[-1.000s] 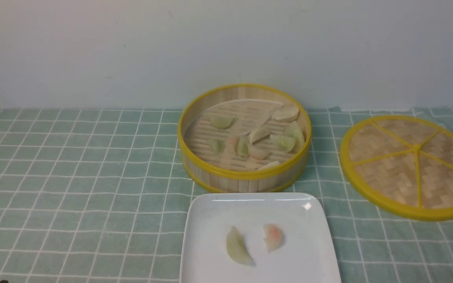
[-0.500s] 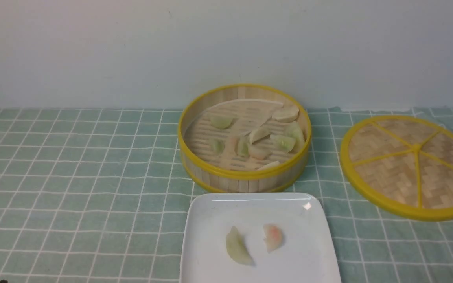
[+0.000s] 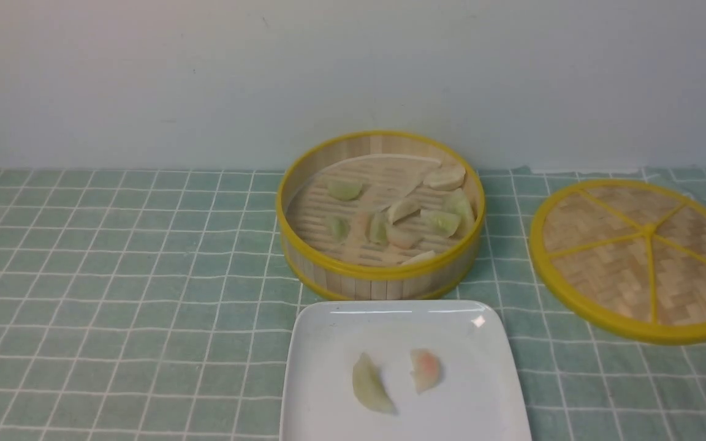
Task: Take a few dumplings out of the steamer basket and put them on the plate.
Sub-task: Use the left arm to grab a dumpling from the steamer
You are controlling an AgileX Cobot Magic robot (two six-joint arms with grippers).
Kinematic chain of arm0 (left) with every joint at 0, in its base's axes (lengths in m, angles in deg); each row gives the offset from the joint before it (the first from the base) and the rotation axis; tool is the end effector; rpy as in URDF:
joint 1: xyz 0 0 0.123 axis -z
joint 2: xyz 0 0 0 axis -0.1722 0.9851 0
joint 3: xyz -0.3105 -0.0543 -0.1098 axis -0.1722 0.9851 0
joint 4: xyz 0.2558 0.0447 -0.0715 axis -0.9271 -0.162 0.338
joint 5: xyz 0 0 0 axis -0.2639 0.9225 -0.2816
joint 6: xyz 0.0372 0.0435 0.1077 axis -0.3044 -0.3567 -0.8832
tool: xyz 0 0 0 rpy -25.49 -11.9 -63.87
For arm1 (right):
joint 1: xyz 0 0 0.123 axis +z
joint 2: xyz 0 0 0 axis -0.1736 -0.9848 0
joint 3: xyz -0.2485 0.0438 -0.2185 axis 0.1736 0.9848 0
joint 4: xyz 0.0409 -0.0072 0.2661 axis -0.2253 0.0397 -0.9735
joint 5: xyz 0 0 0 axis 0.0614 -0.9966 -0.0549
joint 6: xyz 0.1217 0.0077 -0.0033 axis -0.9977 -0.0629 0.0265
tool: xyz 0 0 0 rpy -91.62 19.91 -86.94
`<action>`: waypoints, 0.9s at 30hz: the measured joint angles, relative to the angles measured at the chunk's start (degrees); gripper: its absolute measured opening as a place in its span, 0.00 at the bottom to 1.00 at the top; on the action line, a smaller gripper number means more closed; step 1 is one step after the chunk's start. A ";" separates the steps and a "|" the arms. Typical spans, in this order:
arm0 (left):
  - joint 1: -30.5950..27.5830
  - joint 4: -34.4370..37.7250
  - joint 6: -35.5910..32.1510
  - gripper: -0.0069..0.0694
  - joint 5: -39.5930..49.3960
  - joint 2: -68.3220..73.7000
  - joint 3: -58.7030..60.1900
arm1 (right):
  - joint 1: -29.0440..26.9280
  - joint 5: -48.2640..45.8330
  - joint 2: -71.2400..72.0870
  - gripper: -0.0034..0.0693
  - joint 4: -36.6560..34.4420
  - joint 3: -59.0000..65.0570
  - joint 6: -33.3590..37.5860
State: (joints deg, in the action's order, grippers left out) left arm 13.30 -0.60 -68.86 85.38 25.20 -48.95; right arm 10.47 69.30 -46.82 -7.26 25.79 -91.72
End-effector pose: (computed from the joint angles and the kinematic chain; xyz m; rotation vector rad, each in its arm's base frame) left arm 0.0558 -0.0020 0.2100 -0.3130 1.4443 -0.4248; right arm 0.0557 0.0077 0.1876 0.5170 1.6012 0.5755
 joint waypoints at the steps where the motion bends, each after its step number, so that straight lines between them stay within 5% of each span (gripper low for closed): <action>1: 0.00 1.32 0.27 0.08 -3.27 0.00 0.00 | 0.00 1.61 0.00 0.03 -3.49 0.00 -0.93; 5: 0.00 4.33 1.15 0.08 -16.44 0.00 0.00 | 0.00 3.95 0.00 0.03 -7.12 0.00 -1.42; 9: 0.00 5.28 1.62 0.08 -15.07 0.00 -4.28 | -0.02 6.38 0.00 0.03 -8.18 0.00 -1.85; 14: 0.00 3.97 0.49 0.08 4.91 7.97 -19.89 | 0.96 4.09 -0.24 0.03 -8.24 -6.14 -0.15; 22: 0.00 2.69 -11.34 0.08 50.58 42.88 -48.88 | 2.64 -31.25 -22.09 0.03 -1.90 -35.14 15.68; 27: 0.00 5.55 -19.73 0.08 58.77 63.60 -60.35 | 2.72 -47.42 -36.01 0.03 -1.71 -46.47 25.45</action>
State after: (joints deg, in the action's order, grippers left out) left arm 13.30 4.96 -88.58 144.15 88.80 -109.30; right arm 13.19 21.88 -82.83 -8.97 -20.67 -66.27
